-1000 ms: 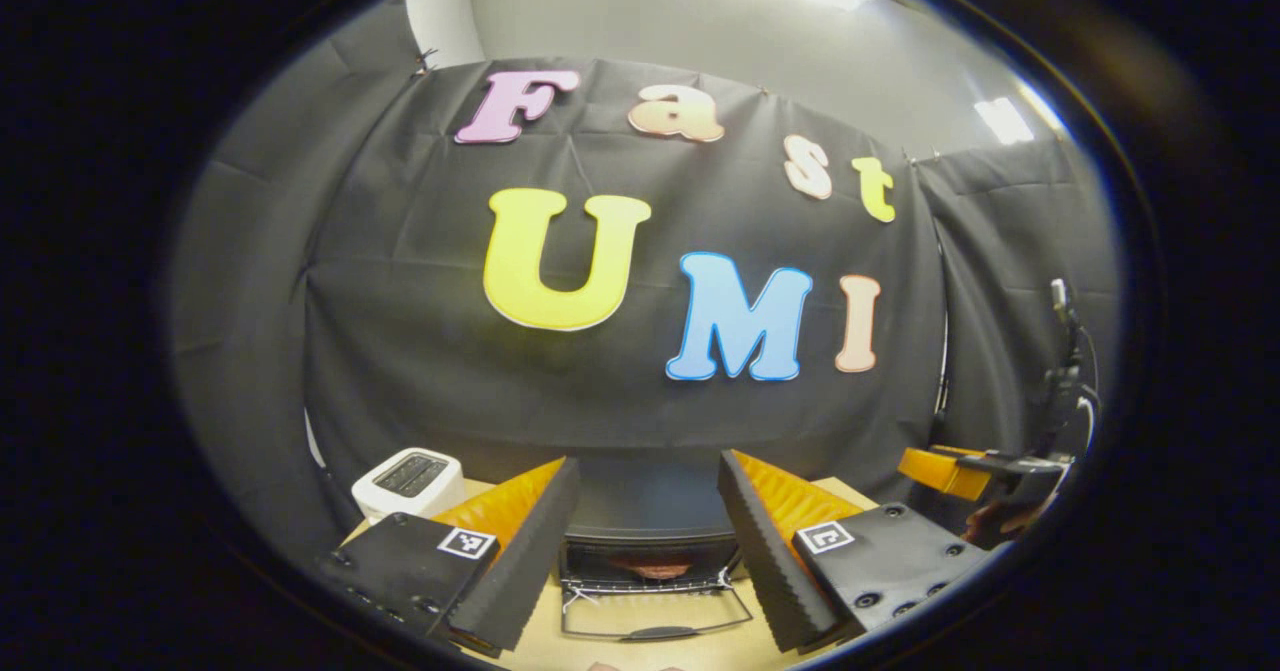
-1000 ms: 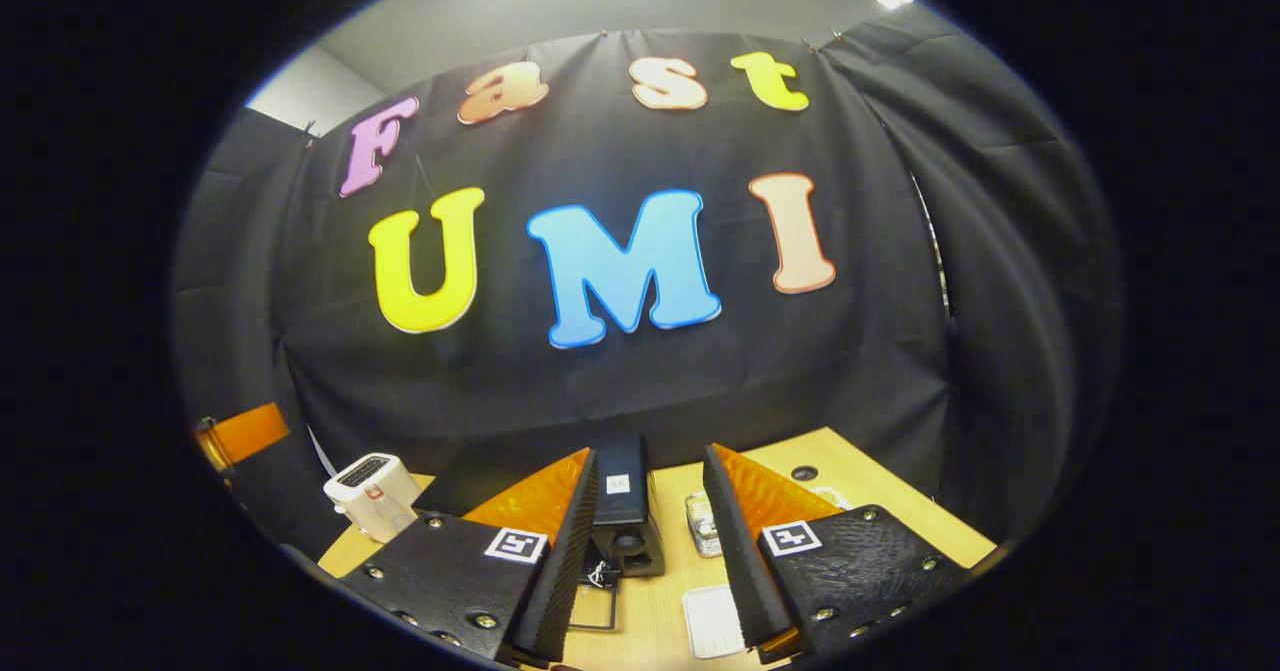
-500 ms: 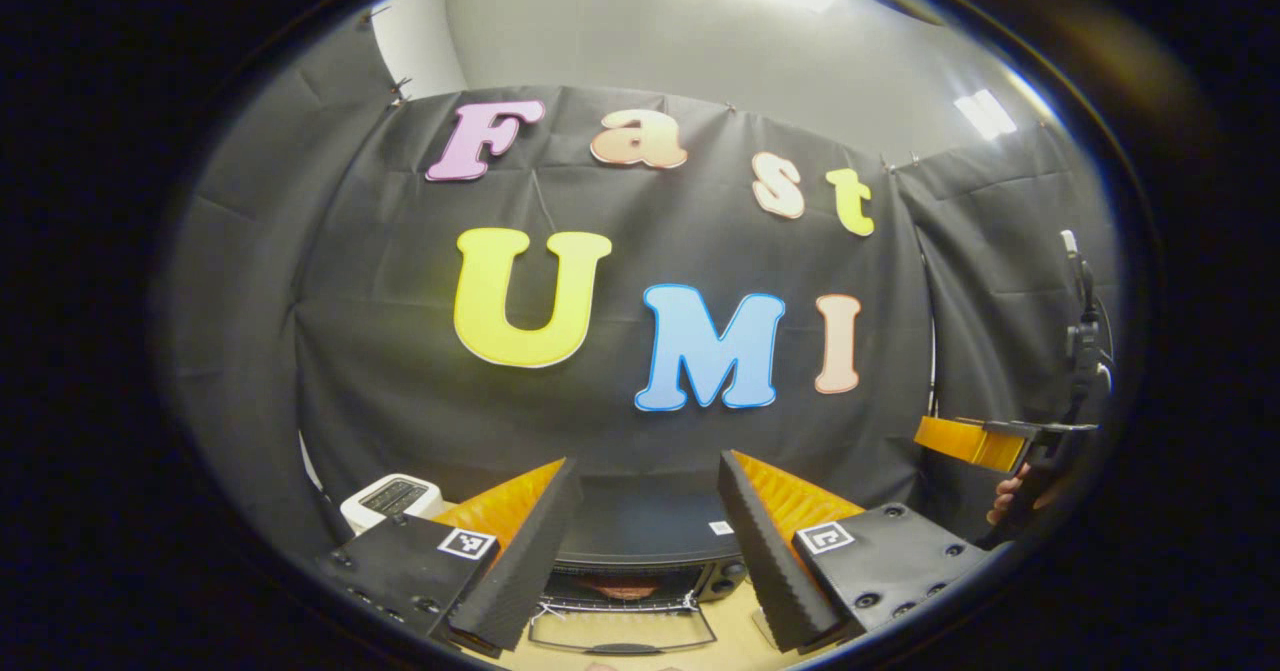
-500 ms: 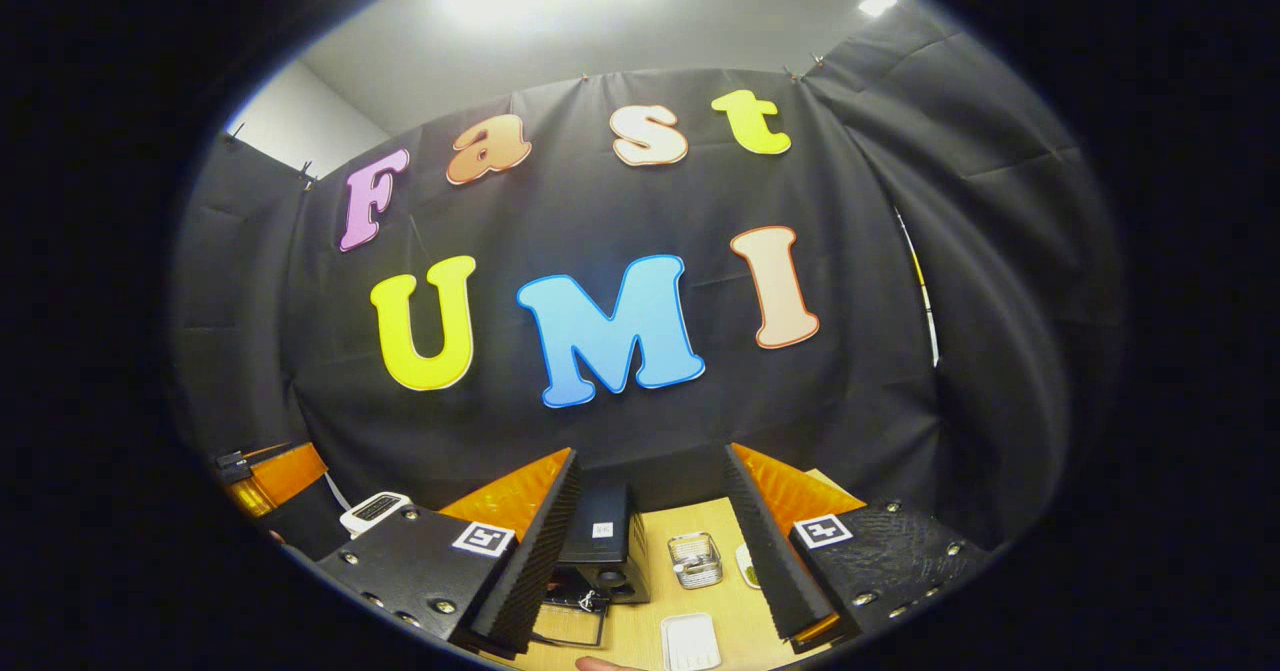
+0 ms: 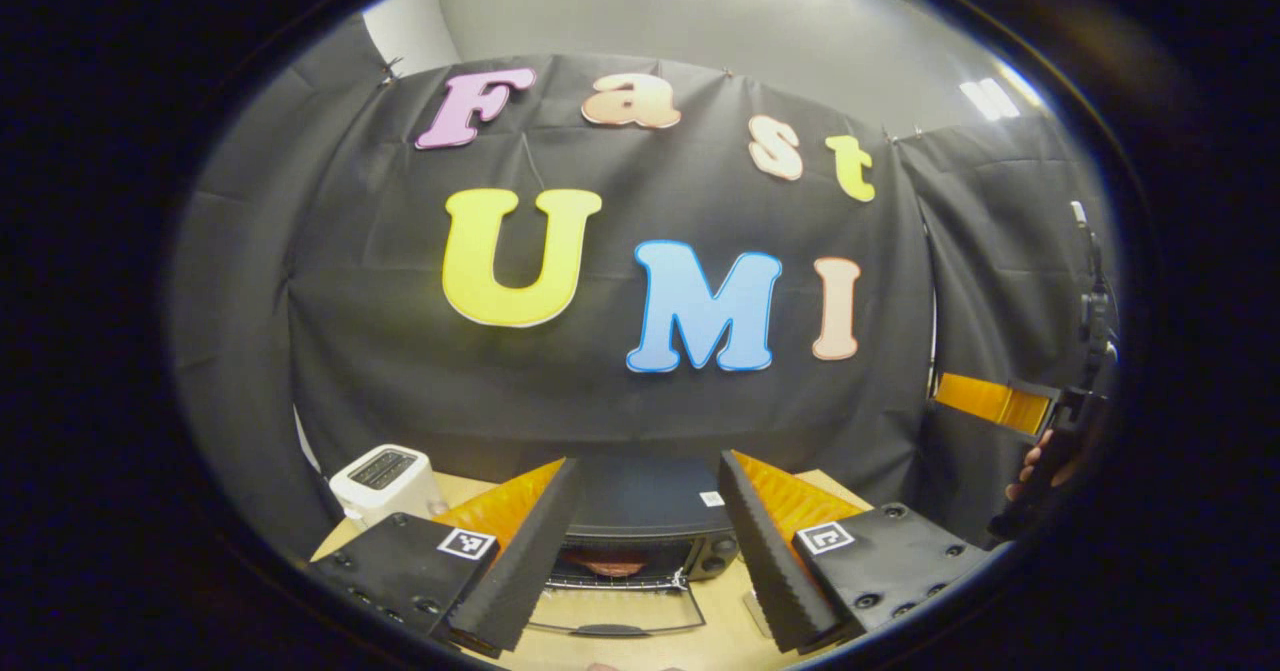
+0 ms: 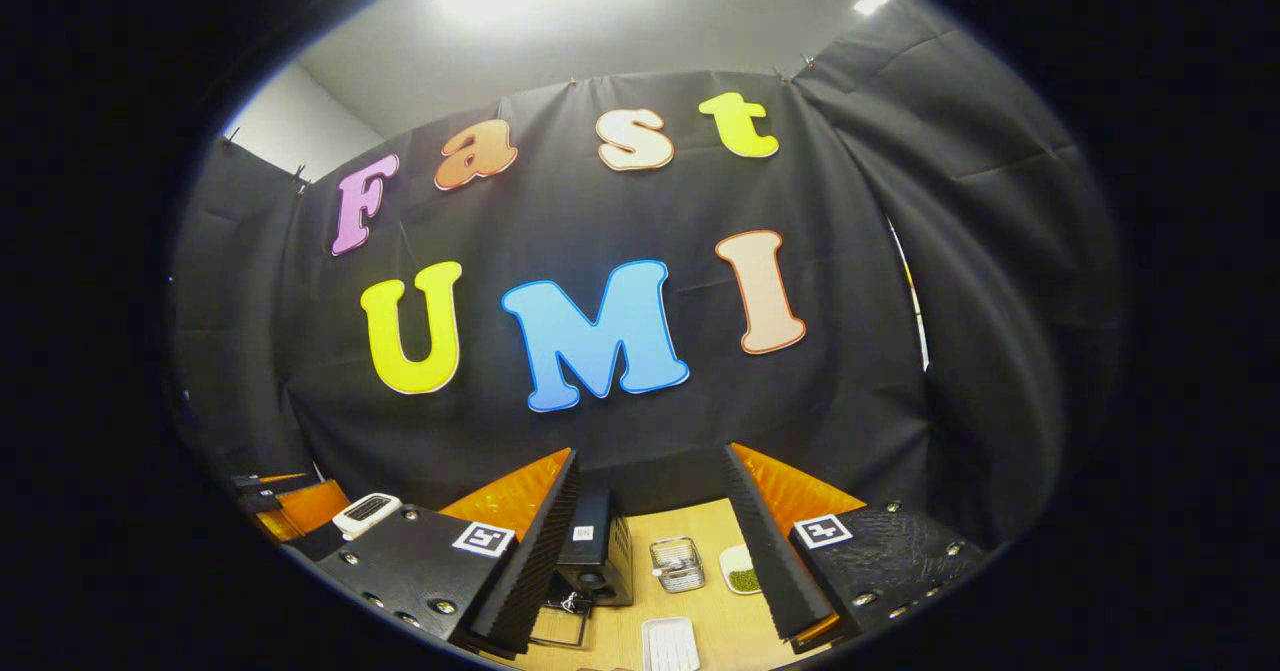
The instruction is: Open the electric oven with the left hand, put the food in, and close the electric oven.
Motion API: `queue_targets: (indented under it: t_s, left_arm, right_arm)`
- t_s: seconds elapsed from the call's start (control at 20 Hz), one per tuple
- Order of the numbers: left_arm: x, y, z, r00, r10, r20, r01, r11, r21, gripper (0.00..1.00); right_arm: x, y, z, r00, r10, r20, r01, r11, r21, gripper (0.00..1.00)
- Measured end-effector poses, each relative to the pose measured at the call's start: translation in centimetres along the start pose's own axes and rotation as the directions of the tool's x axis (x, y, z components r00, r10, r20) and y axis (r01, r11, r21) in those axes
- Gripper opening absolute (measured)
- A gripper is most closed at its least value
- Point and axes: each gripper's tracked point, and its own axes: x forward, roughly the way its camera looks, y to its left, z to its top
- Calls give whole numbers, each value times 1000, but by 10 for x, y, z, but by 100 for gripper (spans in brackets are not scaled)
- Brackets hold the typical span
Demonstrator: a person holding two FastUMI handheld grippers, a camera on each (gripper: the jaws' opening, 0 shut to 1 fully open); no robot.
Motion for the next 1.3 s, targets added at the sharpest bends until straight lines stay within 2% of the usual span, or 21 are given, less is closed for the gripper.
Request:
queue_targets:
  t_s: [0.15, 0.2, 0.25, 0.3, 0.4, 0.5, 0.6, 0.65, 0.75, 0.8, 0.9, 0.95, 1.05, 1.15, 1.2, 1.3]
  left_arm:
    - [8, -4, -26, 998, -3, -62, 3, 1000, -8, 94]
    - [11, -6, -36, 996, -6, -91, 5, 1000, -13, 98]
    - [14, -6, -46, 993, -9, -118, 7, 1000, -18, 98]
    - [17, -9, -57, 988, -12, -152, 9, 1000, -21, 94]
    - [21, -9, -77, 977, -13, -212, 9, 1000, -18, 90]
    - [24, -12, -94, 964, -19, -266, 16, 1000, -14, 94]
    - [28, -13, -119, 942, -26, -336, 18, 999, -26, 91]
    - [31, -12, -132, 927, -27, -374, 16, 999, -34, 90]
    - [32, -11, -160, 892, -32, -450, 13, 999, -46, 94]
    - [33, -10, -172, 878, -30, -478, 9, 999, -46, 90]
    - [33, -7, -194, 847, -31, -530, 11, 999, -41, 90]
    - [33, -5, -208, 828, -29, -561, 9, 999, -39, 98]
    - [32, 0, -234, 782, -28, -623, -1, 999, -45, 90]
    - [32, 5, -264, 731, -23, -682, -9, 999, -44, 98]
    - [31, 8, -278, 707, -21, -707, -7, 999, -37, 90]
    - [30, 15, -305, 658, -14, -753, -15, 999, -31, 98]
  right_arm:
    - [1, -4, -6, 1000, -1, -17, 1, 1000, -8, 87]
    - [0, -6, -7, 1000, -4, -22, 4, 1000, -10, 87]
    - [-1, -10, -10, 1000, -5, -27, 5, 1000, -12, 87]
    - [-1, -12, -12, 999, -8, -33, 8, 1000, -16, 87]
    - [-1, -17, -17, 999, -12, -51, 11, 1000, -20, 87]
    - [2, -17, -22, 997, -13, -70, 13, 1000, -11, 87]
    - [5, -19, -27, 996, -15, -89, 15, 1000, 0, 87]
    - [5, -19, -29, 996, -16, -93, 16, 1000, 5, 87]
    - [6, -22, -34, 995, -20, -101, 20, 1000, 4, 87]
    - [6, -24, -35, 994, -22, -105, 22, 1000, 1, 87]
    - [7, -27, -38, 993, -28, -111, 28, 1000, -3, 87]
    - [7, -29, -41, 993, -32, -114, 32, 999, -2, 87]
    - [7, -34, -45, 992, -42, -122, 43, 999, 5, 87]
    - [8, -39, -48, 990, -52, -131, 54, 998, 12, 87]
    - [8, -42, -49, 989, -58, -134, 61, 998, 12, 87]
    - [9, -48, -53, 987, -73, -142, 75, 997, 12, 87]
